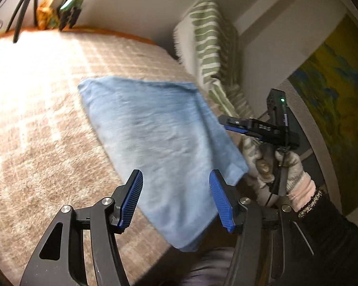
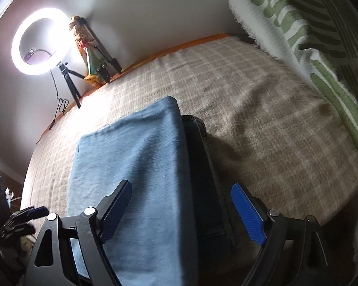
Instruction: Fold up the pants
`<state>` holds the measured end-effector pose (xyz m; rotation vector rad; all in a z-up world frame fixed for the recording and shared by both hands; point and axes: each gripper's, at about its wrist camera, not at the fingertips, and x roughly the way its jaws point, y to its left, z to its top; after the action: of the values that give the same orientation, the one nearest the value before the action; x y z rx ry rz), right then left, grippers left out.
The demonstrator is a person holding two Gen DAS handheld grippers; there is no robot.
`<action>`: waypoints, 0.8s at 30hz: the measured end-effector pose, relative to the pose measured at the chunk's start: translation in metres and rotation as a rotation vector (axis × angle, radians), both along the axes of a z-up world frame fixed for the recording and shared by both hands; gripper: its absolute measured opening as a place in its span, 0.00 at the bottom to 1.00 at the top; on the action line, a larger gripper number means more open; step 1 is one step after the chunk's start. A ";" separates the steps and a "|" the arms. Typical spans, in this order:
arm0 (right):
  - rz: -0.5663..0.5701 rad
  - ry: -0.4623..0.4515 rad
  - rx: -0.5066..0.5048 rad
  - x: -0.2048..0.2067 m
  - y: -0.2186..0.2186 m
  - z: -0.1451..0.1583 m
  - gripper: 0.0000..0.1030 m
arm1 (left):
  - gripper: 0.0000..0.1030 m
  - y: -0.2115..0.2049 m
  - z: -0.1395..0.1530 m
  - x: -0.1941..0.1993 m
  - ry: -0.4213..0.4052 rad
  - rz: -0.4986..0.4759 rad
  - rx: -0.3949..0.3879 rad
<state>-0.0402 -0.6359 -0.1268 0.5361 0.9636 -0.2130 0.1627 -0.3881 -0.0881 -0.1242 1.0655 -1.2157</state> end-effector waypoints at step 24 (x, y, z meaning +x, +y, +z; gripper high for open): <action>0.319 -0.196 0.413 0.017 -0.033 -0.068 0.83 | 0.53 -0.007 -0.045 0.019 0.150 0.042 -0.023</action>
<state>-0.0236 -0.6690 -0.1944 0.7545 0.8892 0.3278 0.1820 -0.3953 -0.1331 -0.2580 1.1730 -1.1950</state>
